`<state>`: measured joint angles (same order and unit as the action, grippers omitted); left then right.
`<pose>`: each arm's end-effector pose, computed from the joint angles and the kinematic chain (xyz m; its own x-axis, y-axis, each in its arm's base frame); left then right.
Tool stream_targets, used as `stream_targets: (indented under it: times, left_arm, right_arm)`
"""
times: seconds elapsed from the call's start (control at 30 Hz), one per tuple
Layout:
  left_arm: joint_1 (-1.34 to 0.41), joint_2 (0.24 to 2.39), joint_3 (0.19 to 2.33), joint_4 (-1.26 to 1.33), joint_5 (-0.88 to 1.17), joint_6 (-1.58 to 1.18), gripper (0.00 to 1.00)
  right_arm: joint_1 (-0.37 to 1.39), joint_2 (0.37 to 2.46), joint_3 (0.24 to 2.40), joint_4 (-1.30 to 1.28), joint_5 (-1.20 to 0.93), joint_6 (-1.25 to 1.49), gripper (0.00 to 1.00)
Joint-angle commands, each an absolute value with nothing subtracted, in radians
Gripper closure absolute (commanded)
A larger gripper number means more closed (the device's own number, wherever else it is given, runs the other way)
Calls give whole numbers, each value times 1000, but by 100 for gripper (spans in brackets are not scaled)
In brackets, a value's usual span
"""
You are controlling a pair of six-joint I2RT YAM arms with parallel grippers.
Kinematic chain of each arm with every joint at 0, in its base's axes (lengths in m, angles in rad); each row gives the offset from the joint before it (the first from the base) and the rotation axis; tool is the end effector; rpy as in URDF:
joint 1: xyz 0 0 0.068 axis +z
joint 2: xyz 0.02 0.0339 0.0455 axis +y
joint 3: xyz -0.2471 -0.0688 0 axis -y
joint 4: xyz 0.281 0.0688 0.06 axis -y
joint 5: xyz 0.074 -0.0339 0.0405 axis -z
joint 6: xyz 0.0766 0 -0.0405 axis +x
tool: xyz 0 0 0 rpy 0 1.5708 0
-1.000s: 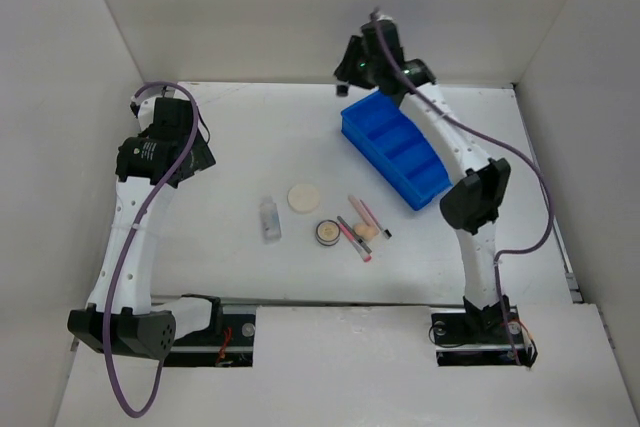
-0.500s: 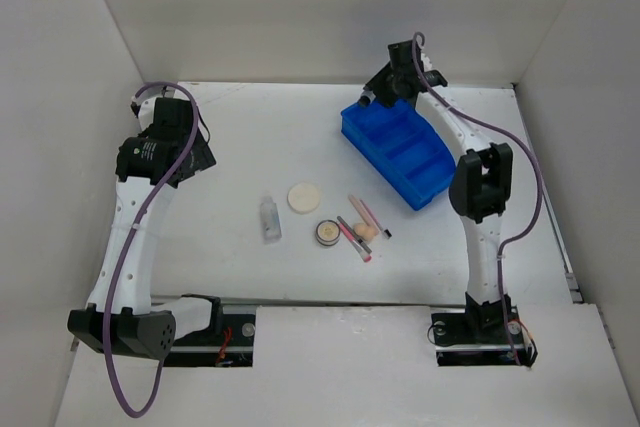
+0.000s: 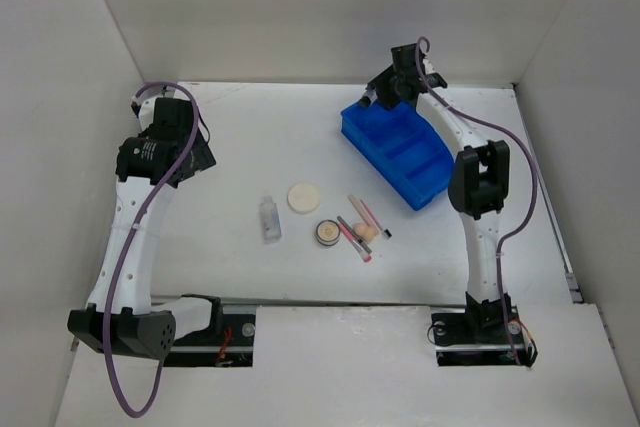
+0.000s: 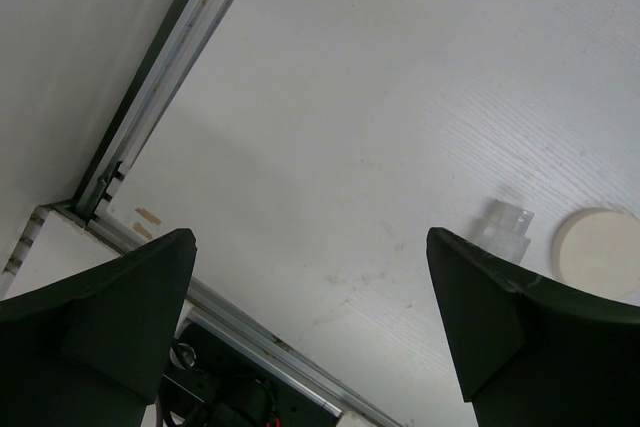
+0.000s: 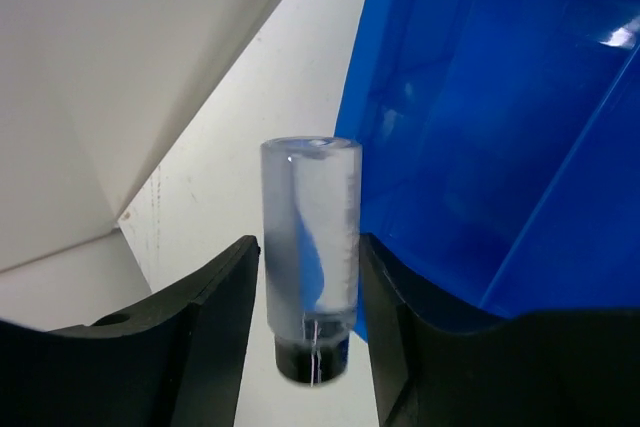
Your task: Organize the makeup
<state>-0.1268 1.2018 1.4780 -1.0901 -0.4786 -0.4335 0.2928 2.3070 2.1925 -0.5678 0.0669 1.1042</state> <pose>0.2846 -0.0007 0.3751 -0.5698 -0.3032 -0.7638 -0.4857 0.8740 0.0154 0.5651 0.1650 0.2293 -0.4844 0.7847 -0.3868 0.4320 0.5990 0.6742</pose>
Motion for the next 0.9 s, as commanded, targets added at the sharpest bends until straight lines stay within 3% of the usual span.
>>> stream_targets:
  times: [0.0,0.23,0.4,0.6,0.7,0.73,0.8,0.87]
  left_arm:
    - [-120,1192,1488,-1098,-482,-420,0]
    - [-120,1192,1497,-1108,-482,-420,0]
    - [-120,1201,1497,-1108,-469,-430,0]
    - [-120,1201,1497,-1108,-459,-430,0]
    - [-120,1201,1497,-1108,-471,-430,0]
    - [-120,1201,1497,-1108,-471,-430,0]
    - [-120,1201,1488,-1098,-471,-430,0]
    - [-120,1201,1488,-1098,-462,-430,0]
  right_arm:
    - [279,2319,2214,-515,64,1117,49]
    - [270,2319,2214,-535,83,1108,37]
    - [270,2249,2194,-535,83,1049,39]
    - [365,2131,2112,-486,40,706,43]
    - [498,2088,2088,-573,108,491,35]
    - [538,2077,2047,-589,132,451,24]
    - [607,2053,2001,-626,164,390,15]
    - [676,2052,1920,-626,134,390,15]
